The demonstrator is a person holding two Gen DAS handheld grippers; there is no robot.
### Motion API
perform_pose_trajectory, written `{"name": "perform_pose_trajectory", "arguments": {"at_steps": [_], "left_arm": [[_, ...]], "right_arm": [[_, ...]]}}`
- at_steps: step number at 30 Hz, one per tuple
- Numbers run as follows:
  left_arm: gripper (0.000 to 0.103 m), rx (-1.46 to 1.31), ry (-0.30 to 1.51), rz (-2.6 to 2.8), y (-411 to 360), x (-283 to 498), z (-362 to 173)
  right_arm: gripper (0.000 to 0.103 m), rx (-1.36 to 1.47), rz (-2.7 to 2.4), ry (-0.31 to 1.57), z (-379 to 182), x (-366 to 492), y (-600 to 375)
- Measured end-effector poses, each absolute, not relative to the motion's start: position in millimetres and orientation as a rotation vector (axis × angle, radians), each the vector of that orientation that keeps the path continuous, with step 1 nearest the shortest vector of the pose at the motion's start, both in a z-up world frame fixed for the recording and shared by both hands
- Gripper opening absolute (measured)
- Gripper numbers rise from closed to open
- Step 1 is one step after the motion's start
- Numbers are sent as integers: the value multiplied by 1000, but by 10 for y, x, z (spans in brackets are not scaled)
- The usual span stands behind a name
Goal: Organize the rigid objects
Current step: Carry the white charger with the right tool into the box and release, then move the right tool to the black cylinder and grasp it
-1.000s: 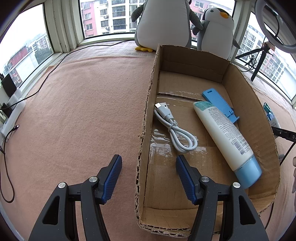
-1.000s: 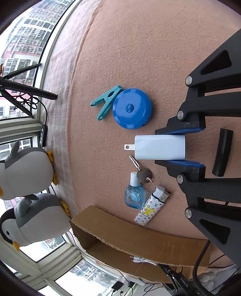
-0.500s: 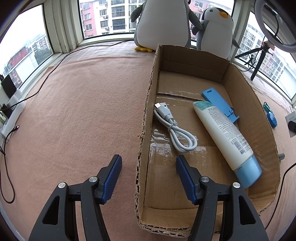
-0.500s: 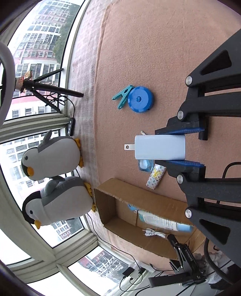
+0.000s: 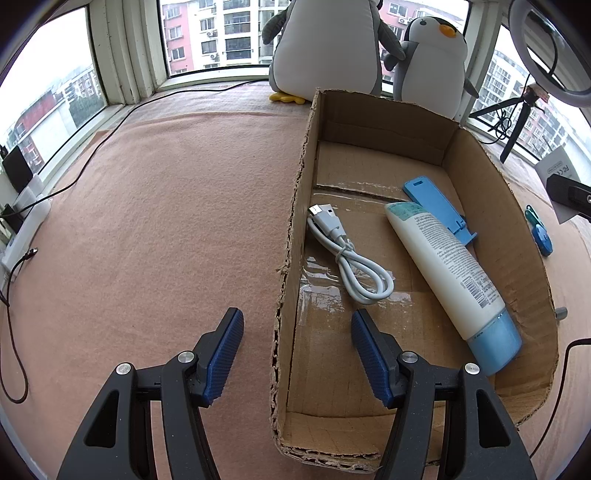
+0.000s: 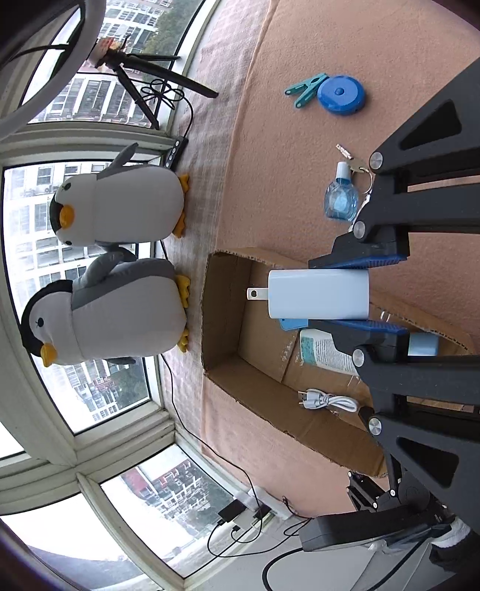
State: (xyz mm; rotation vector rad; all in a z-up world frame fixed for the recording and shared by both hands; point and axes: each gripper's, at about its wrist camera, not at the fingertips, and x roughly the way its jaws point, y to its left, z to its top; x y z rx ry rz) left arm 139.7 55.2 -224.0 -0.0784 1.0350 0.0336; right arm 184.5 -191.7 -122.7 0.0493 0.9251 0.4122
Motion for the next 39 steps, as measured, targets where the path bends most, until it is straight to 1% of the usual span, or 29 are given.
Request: {"name": "perform_pose_trajectory", "arguments": {"at_steps": [9, 24, 25, 26, 27, 28, 29, 39], "left_arm": [[65, -81, 1036, 32, 553, 1398, -2238], [65, -82, 1036, 32, 556, 1398, -2237], [65, -82, 1036, 32, 556, 1398, -2237], [65, -82, 1036, 32, 557, 1397, -2237], [65, -82, 1036, 32, 558, 1398, -2237], [65, -82, 1036, 32, 558, 1398, -2237], [65, -81, 1035, 32, 555, 1398, -2235], [65, -80, 1035, 31, 566, 1392, -2241]], "right_arm": [[21, 5, 437, 947, -1341, 1958, -1574], [21, -3, 434, 948, -1382, 2001, -1531], [25, 2, 436, 943, -1374, 1998, -1536], [39, 8, 436, 940, -1364, 1997, -1543], [48, 12, 429, 930, -1345, 1992, -1556], [60, 17, 425, 917, -1324, 1984, -1569], [62, 21, 427, 909, -1305, 1978, -1577], [63, 30, 427, 903, -1244, 1956, -1653]]}}
